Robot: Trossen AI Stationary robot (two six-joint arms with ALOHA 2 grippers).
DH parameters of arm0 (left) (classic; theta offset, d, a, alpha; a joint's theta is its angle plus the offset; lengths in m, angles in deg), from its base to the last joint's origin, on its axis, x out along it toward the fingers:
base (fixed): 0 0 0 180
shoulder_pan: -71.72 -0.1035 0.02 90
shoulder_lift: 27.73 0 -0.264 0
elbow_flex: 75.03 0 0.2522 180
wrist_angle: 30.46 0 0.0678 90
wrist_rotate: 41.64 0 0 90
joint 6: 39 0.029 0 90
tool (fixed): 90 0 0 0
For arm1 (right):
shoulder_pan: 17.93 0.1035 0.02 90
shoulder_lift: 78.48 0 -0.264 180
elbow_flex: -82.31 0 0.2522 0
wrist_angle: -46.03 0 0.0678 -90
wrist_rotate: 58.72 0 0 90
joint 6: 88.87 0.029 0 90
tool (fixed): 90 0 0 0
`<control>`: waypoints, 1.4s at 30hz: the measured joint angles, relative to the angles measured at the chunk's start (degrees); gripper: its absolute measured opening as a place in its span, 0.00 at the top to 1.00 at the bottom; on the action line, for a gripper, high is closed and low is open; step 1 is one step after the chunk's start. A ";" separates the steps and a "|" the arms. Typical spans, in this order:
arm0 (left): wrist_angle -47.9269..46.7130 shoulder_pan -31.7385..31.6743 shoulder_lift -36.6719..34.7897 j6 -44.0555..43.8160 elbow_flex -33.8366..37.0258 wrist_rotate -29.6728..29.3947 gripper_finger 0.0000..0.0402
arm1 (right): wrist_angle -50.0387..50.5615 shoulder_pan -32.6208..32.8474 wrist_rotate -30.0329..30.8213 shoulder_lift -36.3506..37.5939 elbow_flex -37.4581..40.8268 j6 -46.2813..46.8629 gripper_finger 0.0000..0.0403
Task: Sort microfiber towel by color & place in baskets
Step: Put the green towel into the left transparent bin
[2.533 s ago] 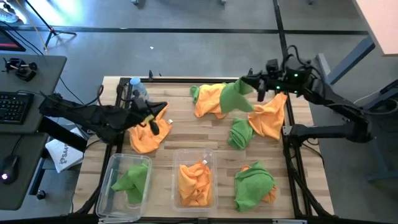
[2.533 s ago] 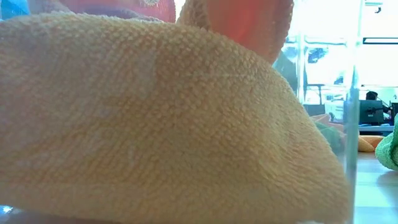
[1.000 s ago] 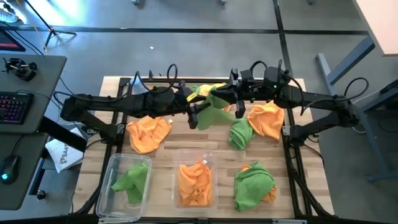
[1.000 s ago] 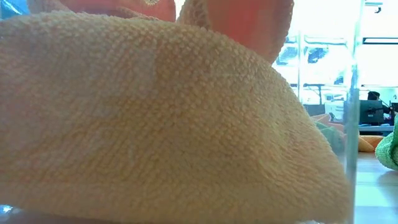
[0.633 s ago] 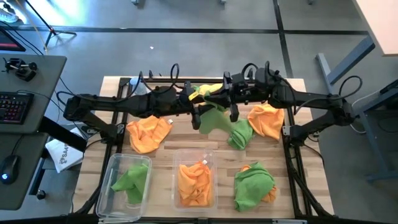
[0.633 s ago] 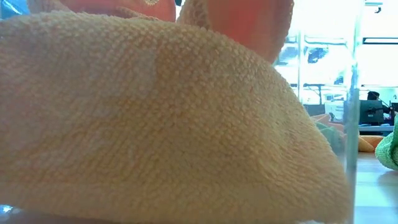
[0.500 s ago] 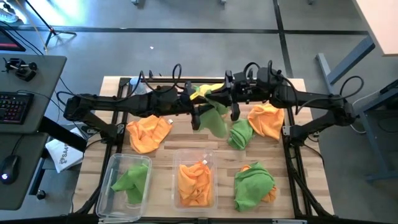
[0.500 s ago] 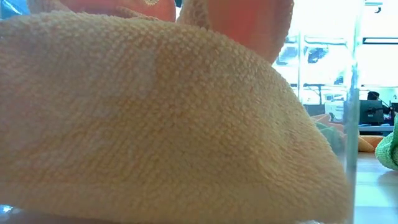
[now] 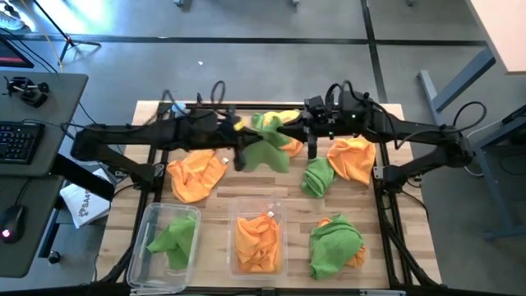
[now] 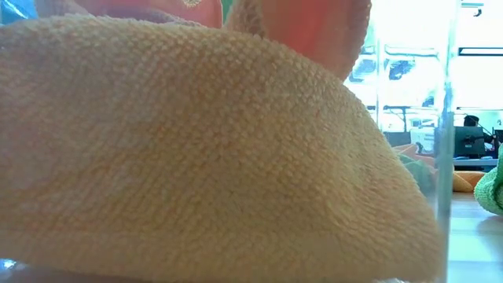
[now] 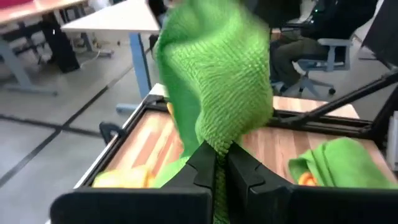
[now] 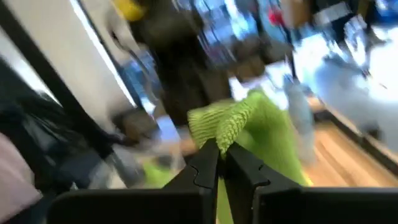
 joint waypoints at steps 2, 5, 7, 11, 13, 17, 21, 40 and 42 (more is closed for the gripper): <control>-5.12 0.68 -2.58 -1.27 0.00 -0.23 1.00 | 4.36 0.65 2.72 0.80 0.00 1.58 0.92; -12.79 2.73 -6.26 -3.34 -0.01 -0.94 1.00 | 11.31 1.99 7.30 2.11 0.00 3.79 0.84; -19.88 4.75 -8.24 -5.44 -1.19 -1.80 1.00 | 15.43 2.82 9.28 3.02 0.00 5.71 0.80; -35.89 9.74 -9.64 -10.98 -7.62 -6.92 1.00 | 20.46 4.50 9.88 4.35 0.00 10.34 0.77; -43.99 12.20 -9.15 -13.94 -12.67 -8.54 1.00 | 22.57 5.54 9.94 4.62 0.00 12.33 0.77; -60.29 16.38 -6.14 -20.61 -23.82 -8.98 1.00 | 26.93 7.91 12.93 4.58 0.02 15.63 0.77; -72.38 20.88 -1.14 -27.64 -33.56 -8.81 1.00 | 32.96 10.57 18.41 4.58 0.02 17.96 0.77; -71.90 34.82 6.38 -44.69 -40.37 2.66 1.00 | 48.42 23.36 24.63 4.56 4.33 24.51 0.99; -71.88 36.82 6.57 -47.42 -40.37 3.96 1.00 | 48.48 24.21 24.60 4.56 4.33 24.49 0.99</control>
